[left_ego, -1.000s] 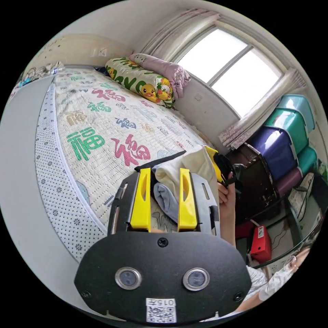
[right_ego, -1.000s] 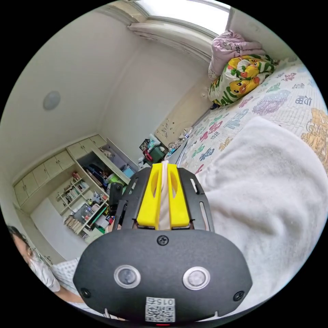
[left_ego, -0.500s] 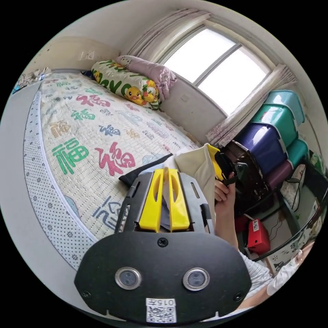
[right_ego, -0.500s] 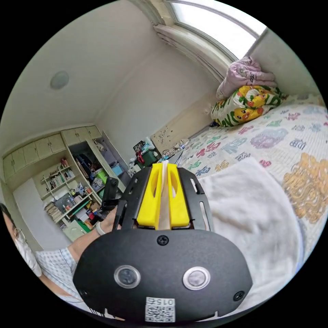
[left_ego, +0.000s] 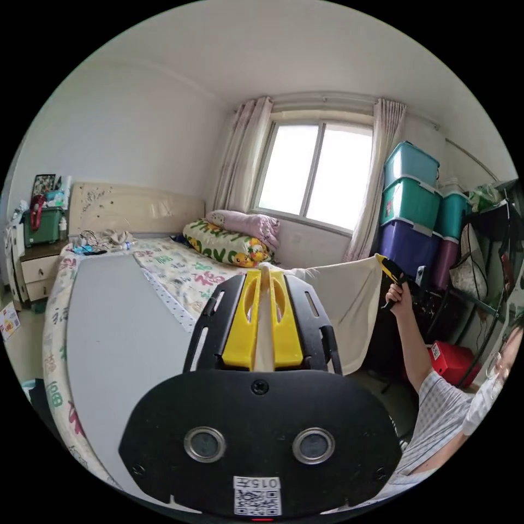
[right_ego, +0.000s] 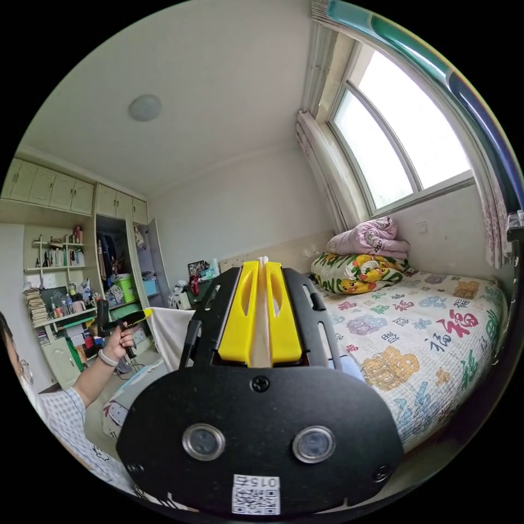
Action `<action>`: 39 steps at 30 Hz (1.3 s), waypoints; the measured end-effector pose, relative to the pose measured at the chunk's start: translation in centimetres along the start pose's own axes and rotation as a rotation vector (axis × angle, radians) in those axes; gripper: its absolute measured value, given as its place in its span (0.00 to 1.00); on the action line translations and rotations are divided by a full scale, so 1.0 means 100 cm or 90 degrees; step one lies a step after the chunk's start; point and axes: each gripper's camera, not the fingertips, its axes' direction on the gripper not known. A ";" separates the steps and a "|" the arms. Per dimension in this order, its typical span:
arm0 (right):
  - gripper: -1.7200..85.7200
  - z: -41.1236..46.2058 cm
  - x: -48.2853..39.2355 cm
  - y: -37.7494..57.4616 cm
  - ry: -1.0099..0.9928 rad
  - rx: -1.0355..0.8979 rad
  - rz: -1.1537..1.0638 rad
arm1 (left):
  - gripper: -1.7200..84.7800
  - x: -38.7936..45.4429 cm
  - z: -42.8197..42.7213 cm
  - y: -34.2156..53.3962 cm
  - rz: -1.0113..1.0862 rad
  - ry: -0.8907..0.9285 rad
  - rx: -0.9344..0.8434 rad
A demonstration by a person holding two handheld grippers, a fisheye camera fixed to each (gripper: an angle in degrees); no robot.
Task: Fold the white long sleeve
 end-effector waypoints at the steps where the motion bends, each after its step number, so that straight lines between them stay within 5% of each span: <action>1: 0.03 -0.003 -0.009 0.001 -0.023 0.000 0.000 | 0.03 -0.008 -0.051 -0.007 -0.001 -0.015 0.025; 11: 0.04 -0.006 -0.116 0.008 -0.196 0.009 -0.065 | 0.03 -0.041 -0.409 -0.016 0.016 -0.066 0.211; 17: 0.04 0.051 -0.171 0.005 -0.210 -0.038 -0.092 | 0.03 -0.082 -0.491 -0.008 0.011 -0.118 0.229; 24: 0.04 0.227 -0.175 0.071 -0.164 -0.251 -0.034 | 0.03 -0.243 -0.428 0.056 -0.100 -0.215 0.090; 29: 0.04 0.380 -0.171 0.144 -0.071 -0.470 -0.023 | 0.03 -0.389 -0.302 0.116 -0.194 -0.268 -0.127; 39: 0.05 0.458 -0.157 0.144 -0.021 -0.556 0.029 | 0.04 -0.469 -0.216 0.127 -0.269 -0.286 -0.201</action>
